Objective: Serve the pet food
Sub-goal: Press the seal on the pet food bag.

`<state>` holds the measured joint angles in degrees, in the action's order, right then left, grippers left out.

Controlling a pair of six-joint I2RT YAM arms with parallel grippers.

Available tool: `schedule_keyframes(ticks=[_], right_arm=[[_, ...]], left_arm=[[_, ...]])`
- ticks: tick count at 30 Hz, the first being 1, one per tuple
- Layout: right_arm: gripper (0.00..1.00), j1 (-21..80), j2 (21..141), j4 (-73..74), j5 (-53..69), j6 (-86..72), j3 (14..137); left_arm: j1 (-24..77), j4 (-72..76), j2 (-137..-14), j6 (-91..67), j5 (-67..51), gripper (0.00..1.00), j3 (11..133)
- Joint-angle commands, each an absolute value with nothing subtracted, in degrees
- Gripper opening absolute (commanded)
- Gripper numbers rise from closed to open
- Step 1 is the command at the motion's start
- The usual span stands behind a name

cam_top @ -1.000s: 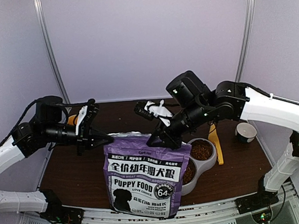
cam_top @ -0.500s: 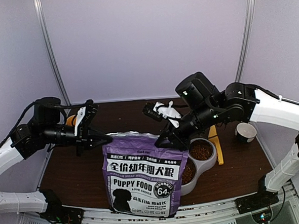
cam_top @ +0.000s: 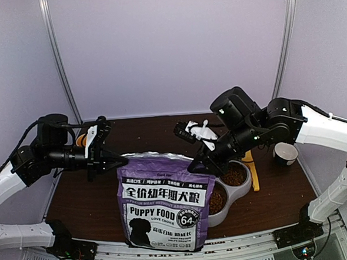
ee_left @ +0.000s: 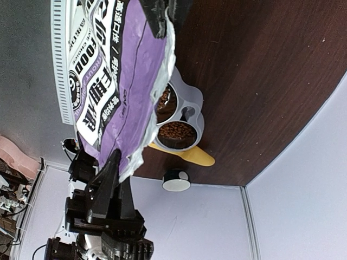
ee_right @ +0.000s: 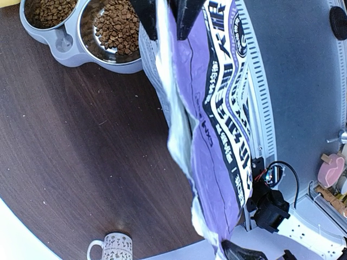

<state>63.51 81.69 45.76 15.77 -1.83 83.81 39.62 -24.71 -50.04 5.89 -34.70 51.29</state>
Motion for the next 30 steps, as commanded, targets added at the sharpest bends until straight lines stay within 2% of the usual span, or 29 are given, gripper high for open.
schedule_keyframes(ticks=[1, 7, 10, 12, 18, 19, 21, 22, 24, 30], right_arm=[[0.0, 62.8, 80.3, 49.1, 12.7, -2.2, 82.1], [0.0, 62.7, 79.1, 49.2, 11.5, -2.3, 81.2], [0.05, 62.4, 78.3, 49.2, 10.8, -2.8, 80.5], [0.0, 62.3, 77.8, 49.1, 10.7, -2.9, 80.0], [0.0, 62.1, 76.7, 48.2, 11.0, -3.4, 79.2], [0.01, 62.0, 76.7, 48.2, 10.8, -3.5, 79.3], [0.13, 61.9, 76.3, 48.2, 10.7, -3.8, 79.1], [0.13, 61.9, 76.1, 48.2, 10.7, -3.9, 79.0], [0.0, 61.8, 75.6, 48.0, 11.0, -3.9, 78.4], [0.0, 61.6, 74.1, 47.4, 11.1, -4.5, 77.3]], left_arm=[[38.5, -18.6, -48.0, 5.4, -33.2, 0.0, 52.2], [38.4, -18.6, -47.7, 5.4, -33.0, 0.0, 52.1], [38.4, -18.6, -47.6, 5.4, -33.0, 0.0, 52.1], [38.4, -18.7, -47.6, 5.4, -33.1, 0.0, 52.1], [38.4, -18.7, -47.7, 5.4, -33.1, 0.0, 52.1], [38.4, -18.8, -47.7, 5.4, -33.2, 0.0, 52.1], [38.4, -18.8, -47.7, 5.4, -33.2, 0.0, 52.1], [38.4, -18.8, -47.7, 5.4, -33.2, 0.0, 52.1], [38.4, -18.8, -47.7, 5.4, -33.3, 0.0, 52.1], [38.3, -18.9, -47.7, 5.5, -33.3, 0.0, 52.1]])
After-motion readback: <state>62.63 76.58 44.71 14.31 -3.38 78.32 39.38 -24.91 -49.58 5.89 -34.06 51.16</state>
